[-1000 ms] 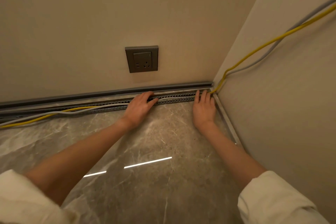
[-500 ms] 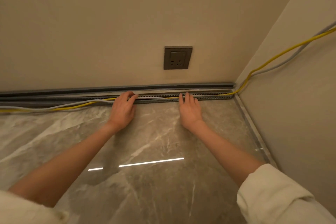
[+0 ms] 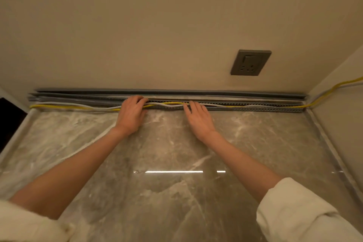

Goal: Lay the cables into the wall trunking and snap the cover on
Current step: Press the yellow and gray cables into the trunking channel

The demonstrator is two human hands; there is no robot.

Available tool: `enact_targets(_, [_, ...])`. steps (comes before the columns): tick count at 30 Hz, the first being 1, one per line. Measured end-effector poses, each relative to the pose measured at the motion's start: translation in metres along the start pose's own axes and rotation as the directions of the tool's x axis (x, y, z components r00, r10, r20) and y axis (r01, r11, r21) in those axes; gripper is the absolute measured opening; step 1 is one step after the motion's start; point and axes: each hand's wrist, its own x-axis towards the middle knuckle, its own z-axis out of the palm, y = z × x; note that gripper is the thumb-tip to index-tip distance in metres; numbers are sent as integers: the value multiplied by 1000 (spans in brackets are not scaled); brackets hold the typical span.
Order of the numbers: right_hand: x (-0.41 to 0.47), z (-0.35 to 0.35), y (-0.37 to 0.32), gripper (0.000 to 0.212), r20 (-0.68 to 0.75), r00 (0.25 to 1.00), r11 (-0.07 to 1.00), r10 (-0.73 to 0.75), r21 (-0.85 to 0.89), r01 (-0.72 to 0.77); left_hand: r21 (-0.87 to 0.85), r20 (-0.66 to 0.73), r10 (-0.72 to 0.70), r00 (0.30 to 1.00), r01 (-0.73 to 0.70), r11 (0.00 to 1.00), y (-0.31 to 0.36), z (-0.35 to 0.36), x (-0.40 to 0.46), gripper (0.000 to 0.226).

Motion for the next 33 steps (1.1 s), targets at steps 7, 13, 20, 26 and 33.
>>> enact_targets(7, [28,-3,-34,59,-24,999,999,-49,-4,48,60,4,53,999,-53,997,-31,-7,4,31])
enact_targets(13, [47,-12,-51,57,4,998,998,-56,39,56,87,-3,119,993,-119,989,-56,-6,-6,28])
enact_targets(20, [58,-11,-55,35,3,1000,999,-19,34,19,76,-12,154,988,-153,985,-70,-8,-2,23])
enact_targets(26, [59,-10,-57,37,24,999,997,30,70,-32,-64,-15,51,999,-52,997,-69,-12,16,20])
enact_targets(33, [58,-9,-59,45,-6,1000,995,3,97,-3,-120,-28,-48,998,44,992,-66,-11,23,19])
